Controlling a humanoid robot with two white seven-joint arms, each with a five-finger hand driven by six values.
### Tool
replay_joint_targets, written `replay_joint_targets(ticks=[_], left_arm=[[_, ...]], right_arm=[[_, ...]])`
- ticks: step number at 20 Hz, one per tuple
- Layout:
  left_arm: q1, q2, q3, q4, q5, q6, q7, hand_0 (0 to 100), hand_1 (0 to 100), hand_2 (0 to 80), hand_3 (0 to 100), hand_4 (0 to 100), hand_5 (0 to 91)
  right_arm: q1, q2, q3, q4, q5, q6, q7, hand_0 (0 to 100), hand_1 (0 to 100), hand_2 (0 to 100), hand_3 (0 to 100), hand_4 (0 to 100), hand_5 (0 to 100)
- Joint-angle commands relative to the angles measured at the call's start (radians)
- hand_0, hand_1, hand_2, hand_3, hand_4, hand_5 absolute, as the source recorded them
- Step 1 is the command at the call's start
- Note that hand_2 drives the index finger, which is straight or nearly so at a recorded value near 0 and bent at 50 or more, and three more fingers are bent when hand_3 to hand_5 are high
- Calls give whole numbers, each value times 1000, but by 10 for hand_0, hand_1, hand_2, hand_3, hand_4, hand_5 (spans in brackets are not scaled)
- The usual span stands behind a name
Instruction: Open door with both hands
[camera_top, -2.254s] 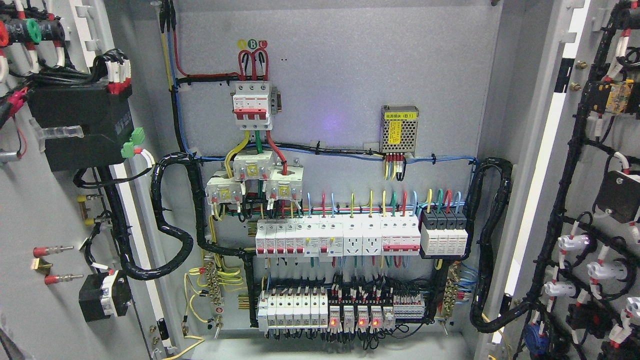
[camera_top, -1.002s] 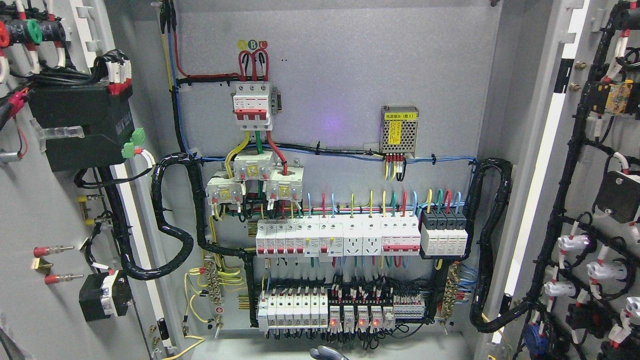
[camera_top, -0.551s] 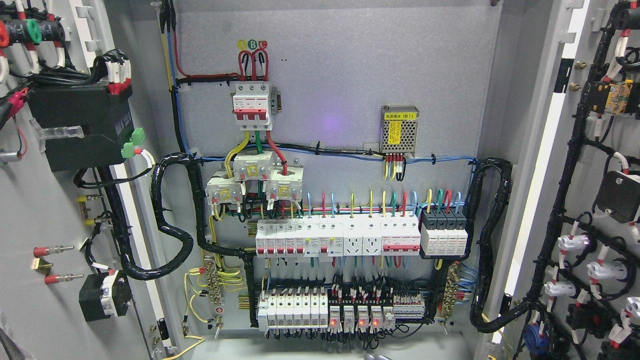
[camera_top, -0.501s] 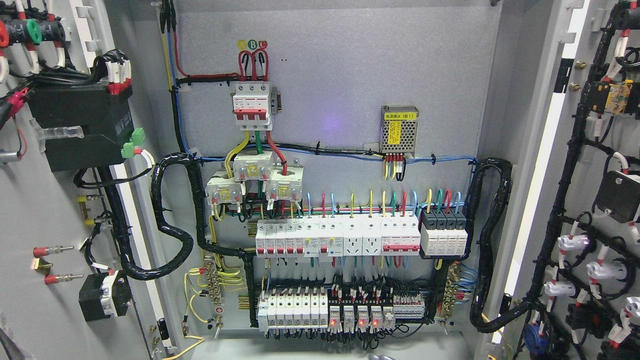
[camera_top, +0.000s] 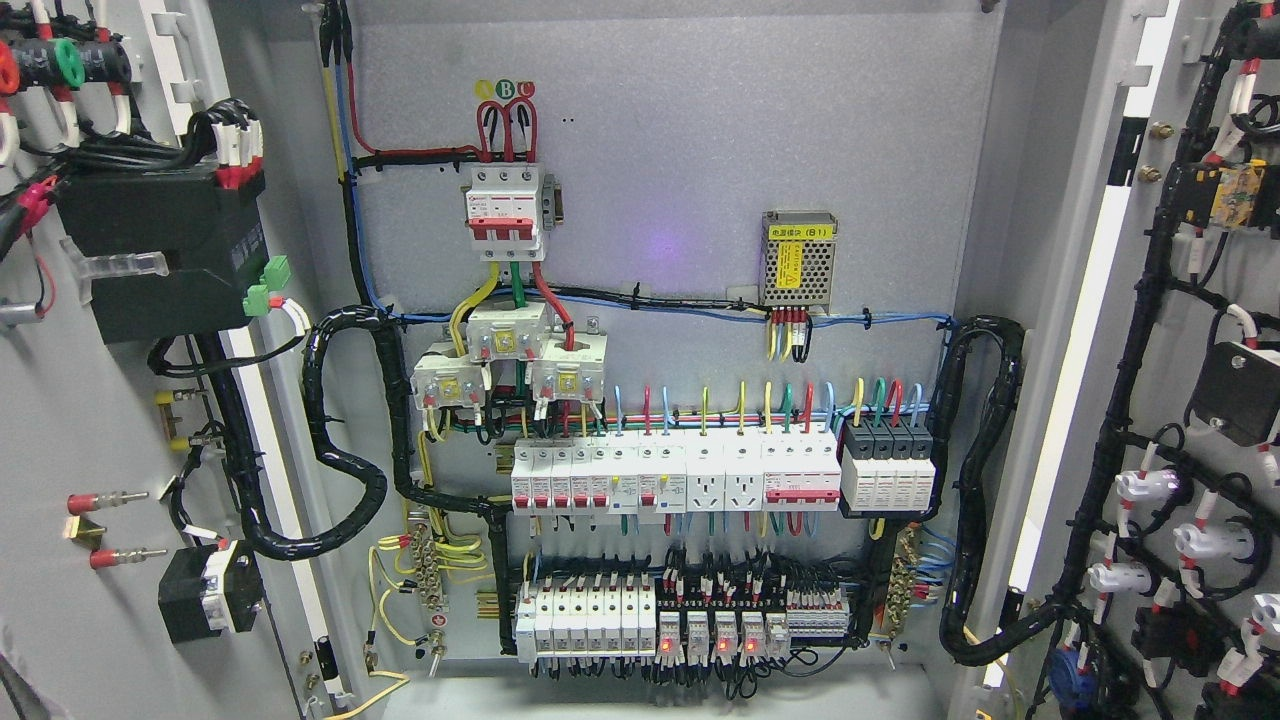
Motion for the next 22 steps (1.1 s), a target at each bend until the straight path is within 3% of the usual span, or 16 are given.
replay_joint_targets(ticks=[1,7,12,19,22], left_arm=[[-29,21,-4,-88,0,-8,1,0,0,0,0,0,0],[-112,11,0,-89,0,-8,2,0,0,0,0,0,0],[-167,4,6,-104,-2,-11,7,0,0,0,0,0,0],[-196,-8,61,-106,4,-43,13,0,0,0,0,0,0],[-187,-3,97,-105,47,-46,13,0,0,0,0,0,0]], right_arm=[[5,-31,-110,-27,-7,-22,-8,193,0,0,0,0,0],[-8,-16,-213,-27,-65,-22,-8,193,0,0,0,0,0],[-5,-25,-273,-29,-152,-24,-8,193,0,0,0,0,0],[5,-22,-339,-29,-155,-24,-6,194,0,0,0,0,0],[15,-20,-344,-27,-156,-24,-8,194,0,0,0,0,0]])
